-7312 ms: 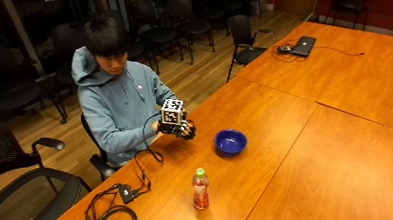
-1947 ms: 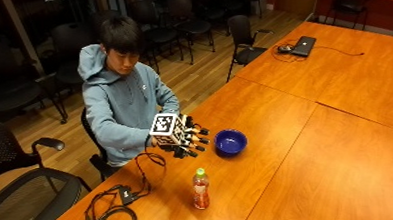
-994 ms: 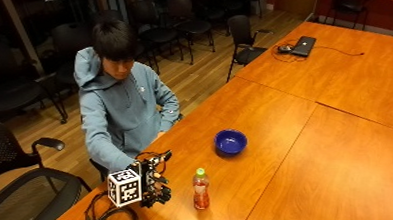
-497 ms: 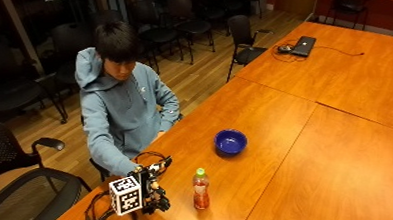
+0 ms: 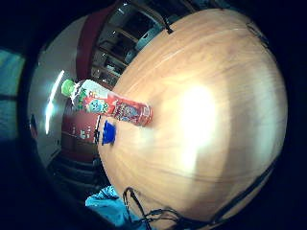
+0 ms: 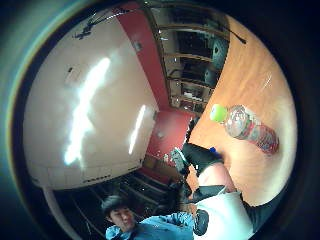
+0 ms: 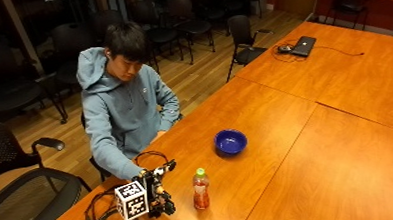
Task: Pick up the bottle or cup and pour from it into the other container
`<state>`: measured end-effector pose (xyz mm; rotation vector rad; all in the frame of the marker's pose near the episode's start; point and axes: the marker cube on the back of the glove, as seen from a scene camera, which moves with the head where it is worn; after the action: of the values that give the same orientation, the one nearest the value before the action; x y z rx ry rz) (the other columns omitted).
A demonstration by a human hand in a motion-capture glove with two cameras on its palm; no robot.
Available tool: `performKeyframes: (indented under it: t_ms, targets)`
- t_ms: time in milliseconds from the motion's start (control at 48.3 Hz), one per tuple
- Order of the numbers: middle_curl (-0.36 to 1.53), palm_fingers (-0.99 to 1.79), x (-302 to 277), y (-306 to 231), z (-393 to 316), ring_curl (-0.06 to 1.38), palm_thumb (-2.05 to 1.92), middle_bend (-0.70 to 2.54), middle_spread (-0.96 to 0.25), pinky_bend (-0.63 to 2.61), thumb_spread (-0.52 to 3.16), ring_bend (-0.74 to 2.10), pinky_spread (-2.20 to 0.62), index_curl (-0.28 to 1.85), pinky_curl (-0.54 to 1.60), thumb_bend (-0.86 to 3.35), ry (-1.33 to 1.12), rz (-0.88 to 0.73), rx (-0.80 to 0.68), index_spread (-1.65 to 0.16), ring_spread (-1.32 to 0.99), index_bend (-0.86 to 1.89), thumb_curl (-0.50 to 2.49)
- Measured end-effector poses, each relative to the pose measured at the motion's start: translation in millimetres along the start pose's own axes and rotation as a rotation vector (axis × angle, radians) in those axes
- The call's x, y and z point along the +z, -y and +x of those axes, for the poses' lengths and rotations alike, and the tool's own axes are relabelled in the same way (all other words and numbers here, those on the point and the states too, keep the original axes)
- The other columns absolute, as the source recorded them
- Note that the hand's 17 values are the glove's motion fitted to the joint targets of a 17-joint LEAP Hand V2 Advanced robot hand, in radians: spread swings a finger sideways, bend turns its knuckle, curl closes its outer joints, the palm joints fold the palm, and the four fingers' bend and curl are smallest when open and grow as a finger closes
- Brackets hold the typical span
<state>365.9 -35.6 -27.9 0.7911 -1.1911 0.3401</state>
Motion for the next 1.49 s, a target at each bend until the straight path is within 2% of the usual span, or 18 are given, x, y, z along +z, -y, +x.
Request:
performKeyframes:
  t_ms: [414,746,994,1077,1160,1181,1243,1491]
  targets:
    - [0.30,0.03,22,7,17,0.31,0.62,0.19,-0.05,0.63,0.88,0.42,0.22,0.23,0.31,-0.03,0.036,-0.044,0.033,-0.38,0.06,0.15,0.35]
    - [0.31,0.00,69,14,32,0.30,0.62,0.20,-0.07,0.64,0.87,0.40,0.22,0.23,0.30,-0.03,0.055,-0.150,0.041,-0.39,0.05,0.14,0.35]
    - [0.31,0.04,112,18,40,0.30,0.67,0.18,-0.03,0.65,0.84,0.43,0.22,0.23,0.29,-0.02,0.140,-0.210,0.041,-0.39,0.09,0.15,0.36]
    - [0.30,0.19,123,19,40,0.31,0.77,0.18,0.04,0.70,0.82,0.52,0.23,0.22,0.29,0.00,0.156,-0.181,0.021,-0.37,0.12,0.11,0.37]
    - [0.33,0.53,131,21,39,0.31,0.84,0.29,0.06,0.70,0.79,0.58,0.22,0.21,0.28,0.01,0.140,-0.141,0.009,-0.31,0.10,0.13,0.39]
    - [0.35,0.72,133,21,39,0.32,0.89,0.35,0.04,0.66,0.77,0.59,0.18,0.23,0.27,0.03,0.141,-0.137,0.009,-0.27,0.06,0.19,0.40]
    - [0.38,1.00,139,23,37,0.32,0.99,0.41,0.01,0.59,0.74,0.59,0.06,0.27,0.25,0.06,0.149,-0.135,0.014,-0.22,-0.02,0.22,0.43]
    - [0.42,1.10,174,16,17,0.39,1.07,0.34,-0.05,0.58,0.40,0.53,-0.17,0.34,0.31,-0.02,0.061,-0.239,0.008,-0.16,-0.14,0.15,0.54]
